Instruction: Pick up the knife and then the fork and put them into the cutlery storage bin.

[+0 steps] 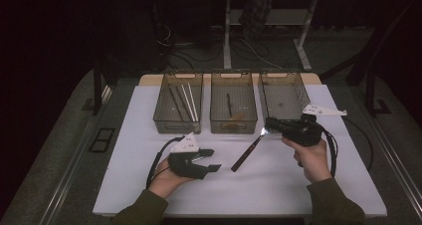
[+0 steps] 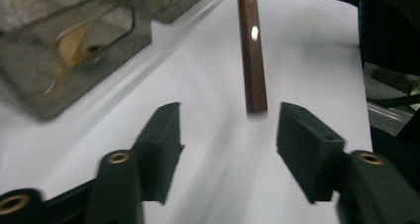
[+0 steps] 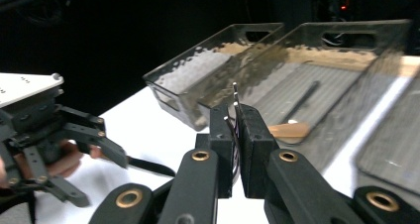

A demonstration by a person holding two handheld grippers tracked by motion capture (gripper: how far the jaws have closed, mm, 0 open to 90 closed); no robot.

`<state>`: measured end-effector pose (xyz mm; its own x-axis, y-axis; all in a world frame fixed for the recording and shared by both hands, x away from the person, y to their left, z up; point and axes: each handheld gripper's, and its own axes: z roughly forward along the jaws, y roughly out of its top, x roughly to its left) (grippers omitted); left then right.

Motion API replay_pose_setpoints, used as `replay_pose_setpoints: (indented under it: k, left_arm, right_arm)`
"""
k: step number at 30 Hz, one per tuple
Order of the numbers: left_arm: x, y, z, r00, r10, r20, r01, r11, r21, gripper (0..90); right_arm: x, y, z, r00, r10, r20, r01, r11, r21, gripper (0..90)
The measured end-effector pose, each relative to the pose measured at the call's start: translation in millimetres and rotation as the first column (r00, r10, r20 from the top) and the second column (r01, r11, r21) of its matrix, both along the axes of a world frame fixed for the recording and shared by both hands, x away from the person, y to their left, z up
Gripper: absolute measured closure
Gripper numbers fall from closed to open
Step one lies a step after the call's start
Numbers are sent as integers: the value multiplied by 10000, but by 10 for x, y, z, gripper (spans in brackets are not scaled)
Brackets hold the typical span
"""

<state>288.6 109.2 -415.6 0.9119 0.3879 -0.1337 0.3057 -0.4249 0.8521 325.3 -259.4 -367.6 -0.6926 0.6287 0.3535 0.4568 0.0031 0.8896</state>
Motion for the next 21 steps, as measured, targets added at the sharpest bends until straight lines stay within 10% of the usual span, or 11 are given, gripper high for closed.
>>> replay_pose_setpoints:
  k: [21]
  left_arm:
    - [-125,459,-175,9894,1446,-85,-1447,9895,-2,0]
  right_arm:
    - [385,-700,454,9815,-1886,344,1898,9811,-364,854]
